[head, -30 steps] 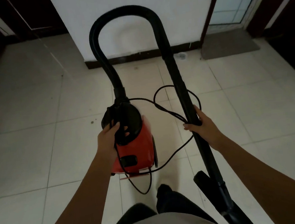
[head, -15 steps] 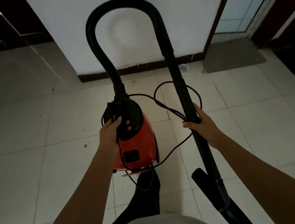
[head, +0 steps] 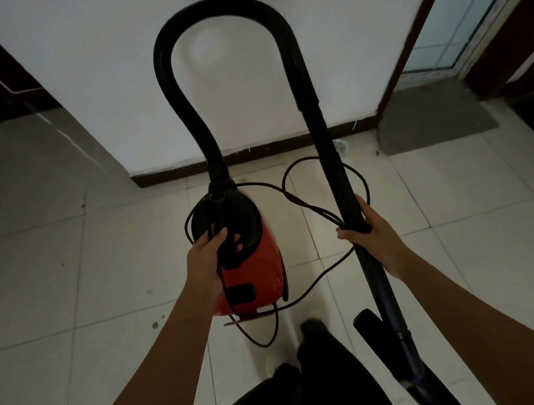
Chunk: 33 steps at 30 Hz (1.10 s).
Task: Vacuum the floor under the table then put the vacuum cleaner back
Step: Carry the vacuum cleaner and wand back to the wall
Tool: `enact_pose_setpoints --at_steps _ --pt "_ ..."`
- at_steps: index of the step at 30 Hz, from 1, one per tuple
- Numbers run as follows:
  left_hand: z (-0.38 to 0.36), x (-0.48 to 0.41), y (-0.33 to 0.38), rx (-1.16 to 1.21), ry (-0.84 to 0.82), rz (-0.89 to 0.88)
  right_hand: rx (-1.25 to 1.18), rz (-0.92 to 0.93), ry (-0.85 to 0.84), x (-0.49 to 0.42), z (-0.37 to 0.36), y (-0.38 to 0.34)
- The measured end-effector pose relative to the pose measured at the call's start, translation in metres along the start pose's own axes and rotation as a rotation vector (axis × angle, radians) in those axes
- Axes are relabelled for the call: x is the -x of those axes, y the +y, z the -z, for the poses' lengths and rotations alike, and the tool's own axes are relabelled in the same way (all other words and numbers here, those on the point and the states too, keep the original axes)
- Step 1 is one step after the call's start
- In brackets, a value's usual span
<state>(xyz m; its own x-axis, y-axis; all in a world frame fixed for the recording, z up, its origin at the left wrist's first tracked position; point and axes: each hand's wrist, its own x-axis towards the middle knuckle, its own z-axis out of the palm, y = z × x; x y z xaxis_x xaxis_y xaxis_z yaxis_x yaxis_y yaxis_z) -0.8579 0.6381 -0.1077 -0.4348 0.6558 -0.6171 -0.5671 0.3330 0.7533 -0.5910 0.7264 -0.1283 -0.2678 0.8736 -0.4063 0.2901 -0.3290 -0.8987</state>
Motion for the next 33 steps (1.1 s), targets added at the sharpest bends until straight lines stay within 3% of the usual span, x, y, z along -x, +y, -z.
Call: enact_pose_setpoints --at_steps 16,33 --pt "-0.104 -0.133 0.074 0.031 0.095 -0.039 0.017 0.056 -0.100 -0.182 0.042 -0.068" --pt "-0.135 -0.204 0.088 0.063 0.086 0.086 -0.045 -0.033 -0.059 -0.252 0.037 -0.077"
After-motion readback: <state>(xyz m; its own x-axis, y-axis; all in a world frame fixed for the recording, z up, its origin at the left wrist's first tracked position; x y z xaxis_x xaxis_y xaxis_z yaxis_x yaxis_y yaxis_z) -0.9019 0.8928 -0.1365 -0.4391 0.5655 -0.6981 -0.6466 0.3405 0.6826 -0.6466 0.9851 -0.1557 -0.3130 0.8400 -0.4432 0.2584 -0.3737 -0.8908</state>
